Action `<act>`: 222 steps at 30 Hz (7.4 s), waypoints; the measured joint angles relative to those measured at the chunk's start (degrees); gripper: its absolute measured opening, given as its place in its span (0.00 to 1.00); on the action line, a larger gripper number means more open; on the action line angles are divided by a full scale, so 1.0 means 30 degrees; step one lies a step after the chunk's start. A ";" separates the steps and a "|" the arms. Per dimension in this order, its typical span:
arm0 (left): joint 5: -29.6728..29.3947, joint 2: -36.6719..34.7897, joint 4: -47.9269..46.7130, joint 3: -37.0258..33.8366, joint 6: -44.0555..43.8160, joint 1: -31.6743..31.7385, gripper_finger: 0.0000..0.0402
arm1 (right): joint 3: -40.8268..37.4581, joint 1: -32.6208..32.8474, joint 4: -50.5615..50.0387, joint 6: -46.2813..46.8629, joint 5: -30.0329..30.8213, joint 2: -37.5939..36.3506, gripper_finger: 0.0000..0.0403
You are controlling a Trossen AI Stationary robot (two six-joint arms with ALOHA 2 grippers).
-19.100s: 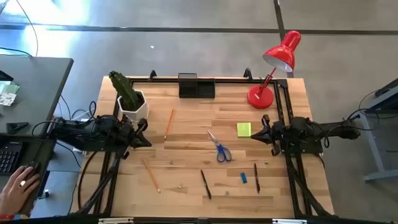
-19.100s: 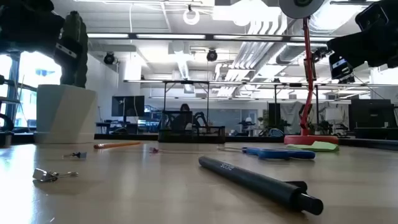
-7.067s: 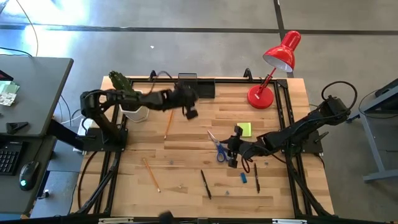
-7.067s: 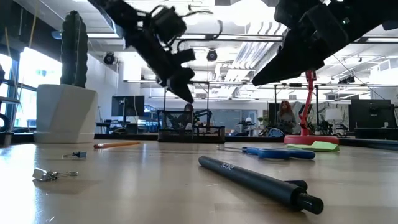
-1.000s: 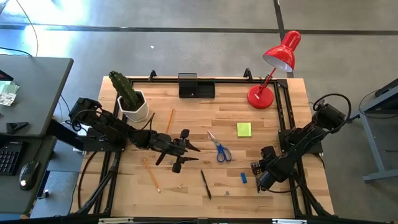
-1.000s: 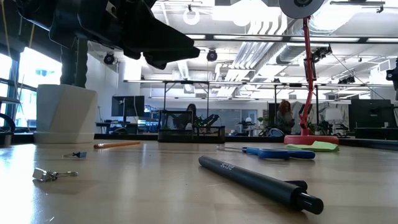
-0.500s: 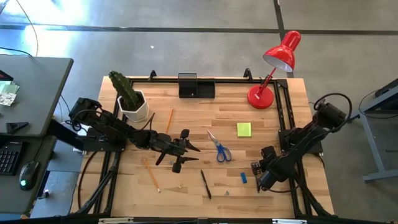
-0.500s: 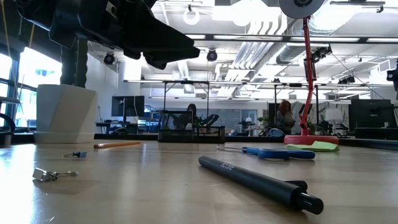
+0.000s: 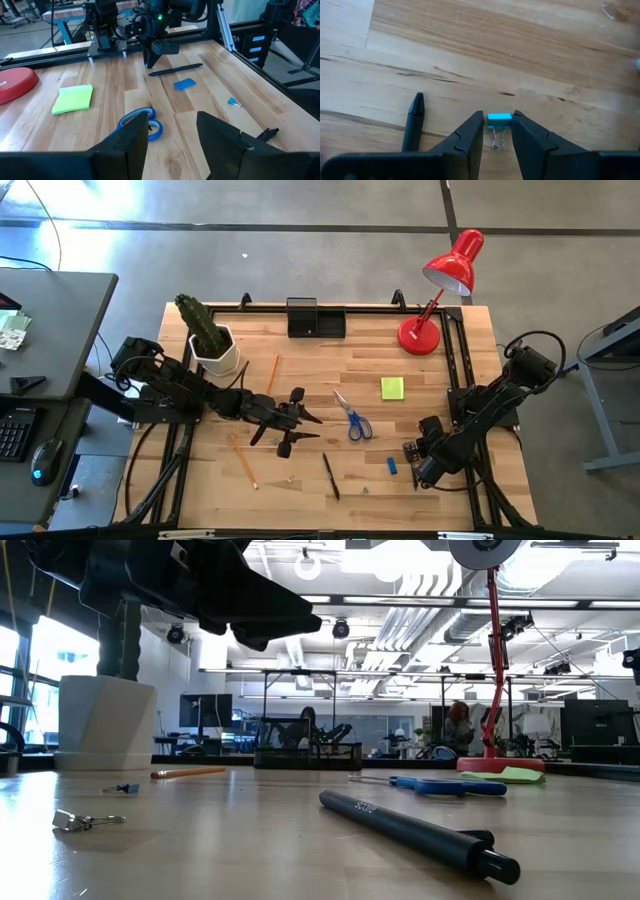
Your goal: Pick and place office supplies into organizer
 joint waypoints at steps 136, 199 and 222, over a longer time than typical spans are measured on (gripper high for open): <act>-0.0750 -1.2517 -1.6816 0.4182 -0.0612 0.8625 0.39 | 1.3158 -2.4749 2.0531 -4.1597 -0.2027 1.0251 0.40; 0.0692 -0.9333 -1.9862 0.4189 -0.4540 0.5403 0.39 | -0.3621 -1.0853 2.5011 -3.2473 0.4394 -0.0124 0.31; -0.6490 -0.6013 -2.1494 0.4189 -1.2393 -0.3019 0.39 | -0.3614 -0.5586 2.5885 -3.1590 0.7827 0.0226 0.31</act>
